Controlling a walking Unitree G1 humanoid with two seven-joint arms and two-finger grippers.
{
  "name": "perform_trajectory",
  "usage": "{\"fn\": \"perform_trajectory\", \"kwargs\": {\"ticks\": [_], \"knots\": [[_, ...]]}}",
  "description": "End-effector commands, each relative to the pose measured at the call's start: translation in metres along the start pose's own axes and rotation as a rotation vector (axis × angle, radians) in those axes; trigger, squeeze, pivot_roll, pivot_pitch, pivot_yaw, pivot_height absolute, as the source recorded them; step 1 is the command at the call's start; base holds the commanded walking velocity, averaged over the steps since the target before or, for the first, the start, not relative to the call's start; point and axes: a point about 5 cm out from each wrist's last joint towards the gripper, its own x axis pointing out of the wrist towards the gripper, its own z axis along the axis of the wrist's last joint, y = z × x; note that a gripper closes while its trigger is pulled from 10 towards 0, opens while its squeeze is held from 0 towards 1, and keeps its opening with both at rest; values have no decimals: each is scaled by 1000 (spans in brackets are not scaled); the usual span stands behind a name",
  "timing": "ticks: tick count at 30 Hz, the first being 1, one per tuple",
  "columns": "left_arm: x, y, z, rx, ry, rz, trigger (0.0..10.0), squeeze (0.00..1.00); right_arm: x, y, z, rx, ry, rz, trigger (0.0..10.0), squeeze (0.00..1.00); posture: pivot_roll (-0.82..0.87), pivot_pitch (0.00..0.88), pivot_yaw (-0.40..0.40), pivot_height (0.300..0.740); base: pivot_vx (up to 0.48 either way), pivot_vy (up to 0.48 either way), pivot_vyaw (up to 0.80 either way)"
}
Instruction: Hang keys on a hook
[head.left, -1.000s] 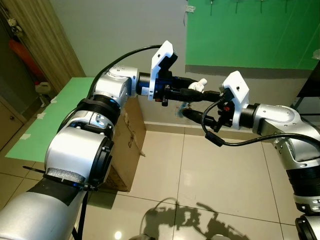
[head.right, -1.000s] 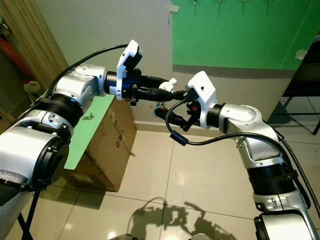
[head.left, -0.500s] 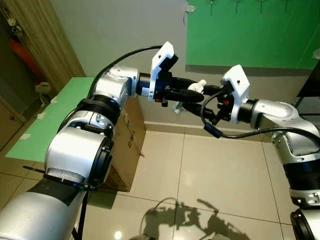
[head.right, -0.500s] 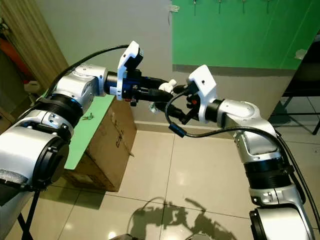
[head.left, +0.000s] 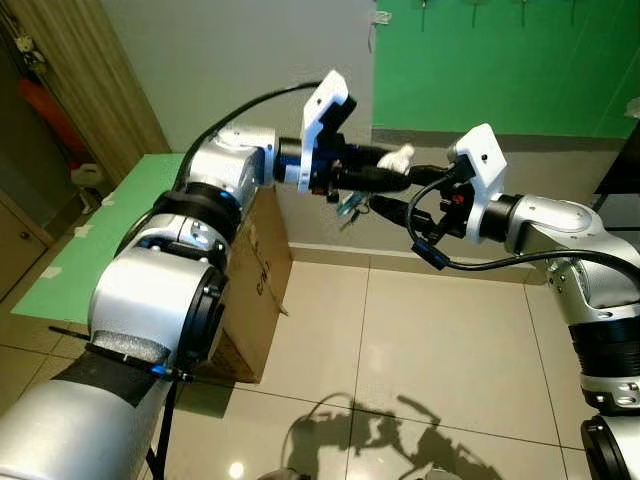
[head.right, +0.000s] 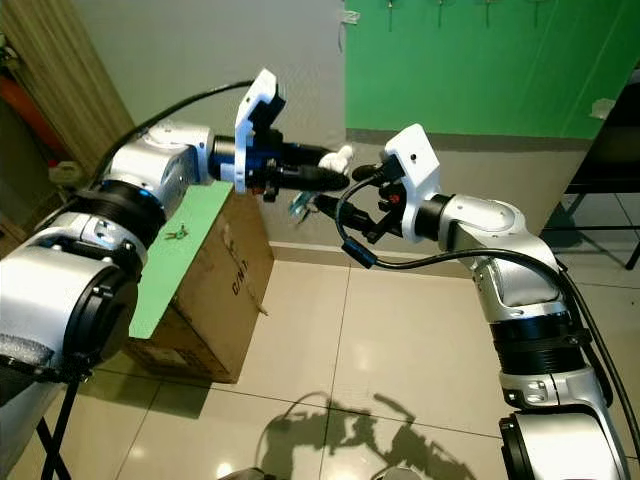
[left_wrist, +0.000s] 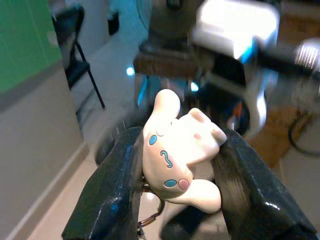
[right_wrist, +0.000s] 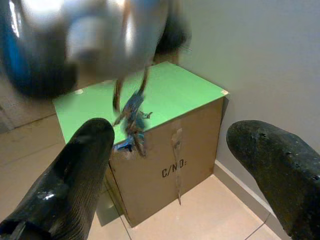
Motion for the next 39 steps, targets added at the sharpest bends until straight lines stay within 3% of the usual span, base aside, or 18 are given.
{"fn": "perform_trajectory", "kwargs": {"ticks": [1,8,29,30,31,32,33,39], "knots": [[-3,2,16,15,-33,16,10000,0,3,1,4,2,-3,9,10000,0,-253,0,158,740,0,0,0],[-5,4,25,14,-51,45,10000,0,4,-2,15,11,-35,6,10000,0,-253,0,159,740,0,0,0],[1,3,11,-12,-17,40,10000,0,7,-11,22,39,-66,-71,10000,0,-257,0,160,740,0,0,0],[1,3,11,-13,-17,40,10000,0,6,-11,22,41,-67,-74,4353,0,-257,0,160,740,0,0,0],[1,3,10,-14,-17,42,10000,0,6,-12,21,42,-67,-76,3686,0,-257,0,160,740,0,0,0],[1,3,10,-14,-17,42,10000,0,6,-12,21,42,-67,-76,3686,0,-257,0,160,740,0,0,0],[0,3,10,-14,-17,49,10000,0,6,-12,21,43,-66,-81,0,0,-257,0,159,740,0,0,0],[-5,6,11,-12,-18,86,10000,0,5,-12,19,43,-60,-85,0,0,-257,0,161,740,0,0,0]]}}
